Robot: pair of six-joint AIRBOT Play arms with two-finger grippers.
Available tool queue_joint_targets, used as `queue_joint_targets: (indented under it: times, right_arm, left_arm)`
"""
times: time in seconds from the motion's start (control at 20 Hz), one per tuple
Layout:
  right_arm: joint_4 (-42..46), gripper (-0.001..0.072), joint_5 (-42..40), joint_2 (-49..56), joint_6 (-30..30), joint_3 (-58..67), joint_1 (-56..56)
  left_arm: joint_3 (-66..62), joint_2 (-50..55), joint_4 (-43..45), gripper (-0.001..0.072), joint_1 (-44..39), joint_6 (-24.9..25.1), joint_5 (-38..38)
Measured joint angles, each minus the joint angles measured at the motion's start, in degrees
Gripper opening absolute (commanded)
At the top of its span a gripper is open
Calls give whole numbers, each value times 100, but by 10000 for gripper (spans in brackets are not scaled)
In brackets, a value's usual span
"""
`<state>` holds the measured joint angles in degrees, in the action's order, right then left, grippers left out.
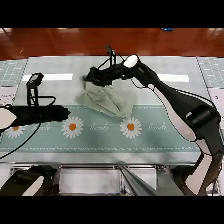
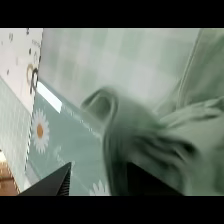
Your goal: Fold the shirts.
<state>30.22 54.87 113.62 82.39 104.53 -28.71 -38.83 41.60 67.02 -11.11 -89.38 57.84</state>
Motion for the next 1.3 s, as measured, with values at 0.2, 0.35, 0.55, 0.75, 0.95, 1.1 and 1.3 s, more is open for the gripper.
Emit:
queue_joint_targets:
  times: [0.2, 0.35, 0.55, 0.75, 0.95, 1.1, 1.3]
  right_arm:
    - [374, 407, 1069, -448, 59, 15, 658]
    - [1657, 407, 1987, -1309, 446, -55, 1412]
    - [3705, 407, 2470, -2957, 743, -1268, 2319]
    - [4153, 407, 1246, -4656, 1073, -3987, 2966]
    - [3314, 407, -153, -5209, 1032, -6076, 3141]
    - [2332, 407, -678, -4881, 586, -6599, 3187]
    - [776, 406, -680, -3982, -437, -6474, 3198]
  left_arm:
    - [-190, 20, 111, 14, 385, 24, -350]
    - [-625, 9, 162, 14, 1071, 28, -339]
    - [-986, -42, 68, 14, 1878, 42, -131]
    - [-627, -79, -538, 14, 1840, 232, 63]
    - [85, -83, -885, 14, 1311, 337, -138]
    - [474, -9, -984, 14, 1082, 299, -330]
    - [664, 87, -1051, 14, 979, 249, -459]
